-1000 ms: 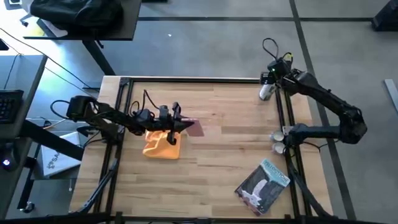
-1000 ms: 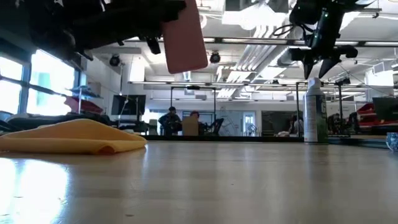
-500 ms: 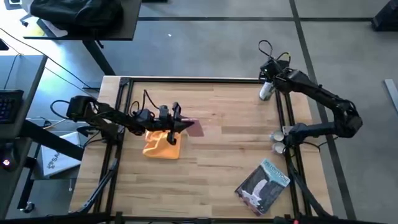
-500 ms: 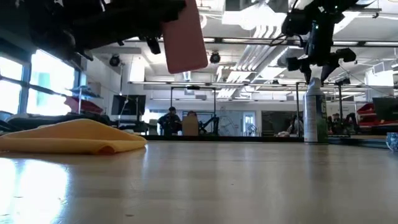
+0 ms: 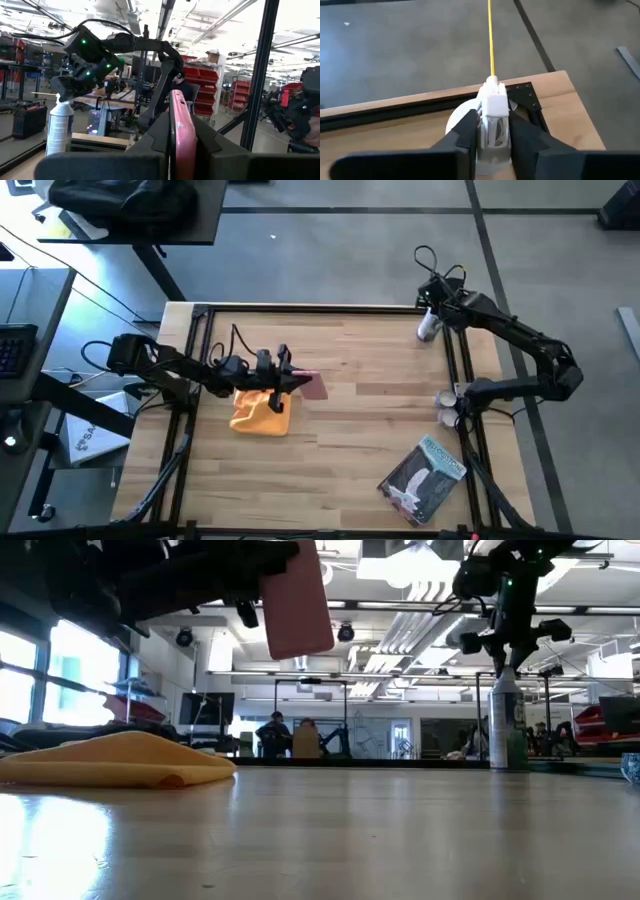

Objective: Apply microfiber cloth
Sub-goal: Spray the pink cellphone with the spray bottle

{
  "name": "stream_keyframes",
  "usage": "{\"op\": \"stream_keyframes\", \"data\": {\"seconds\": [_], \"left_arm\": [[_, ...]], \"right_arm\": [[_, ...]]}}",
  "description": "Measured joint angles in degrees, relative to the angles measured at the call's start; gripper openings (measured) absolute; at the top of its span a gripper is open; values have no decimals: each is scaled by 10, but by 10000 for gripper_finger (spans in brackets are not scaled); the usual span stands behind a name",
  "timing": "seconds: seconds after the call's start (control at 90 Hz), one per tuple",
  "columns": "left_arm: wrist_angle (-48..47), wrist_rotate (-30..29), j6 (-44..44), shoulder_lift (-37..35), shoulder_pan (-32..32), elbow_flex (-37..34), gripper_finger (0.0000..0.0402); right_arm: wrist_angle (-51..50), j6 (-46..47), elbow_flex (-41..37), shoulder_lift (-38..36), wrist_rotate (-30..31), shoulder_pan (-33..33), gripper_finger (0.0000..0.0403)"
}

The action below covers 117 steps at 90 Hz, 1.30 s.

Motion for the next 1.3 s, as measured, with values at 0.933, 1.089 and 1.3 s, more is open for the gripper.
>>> {"op": "stream_keyframes", "data": {"seconds": [0.933, 1.089, 1.3], "left_arm": [[-49, -101, -9, 0, 12, 0, 15], [-56, -129, -9, 0, 12, 0, 15], [-82, -200, -8, 0, 12, 0, 15]], "right_arm": [[-63, 83, 0, -103, -92, 500, 31], [-23, 155, 0, -50, -30, 617, 31], [12, 212, 41, 42, 31, 712, 31]]}}
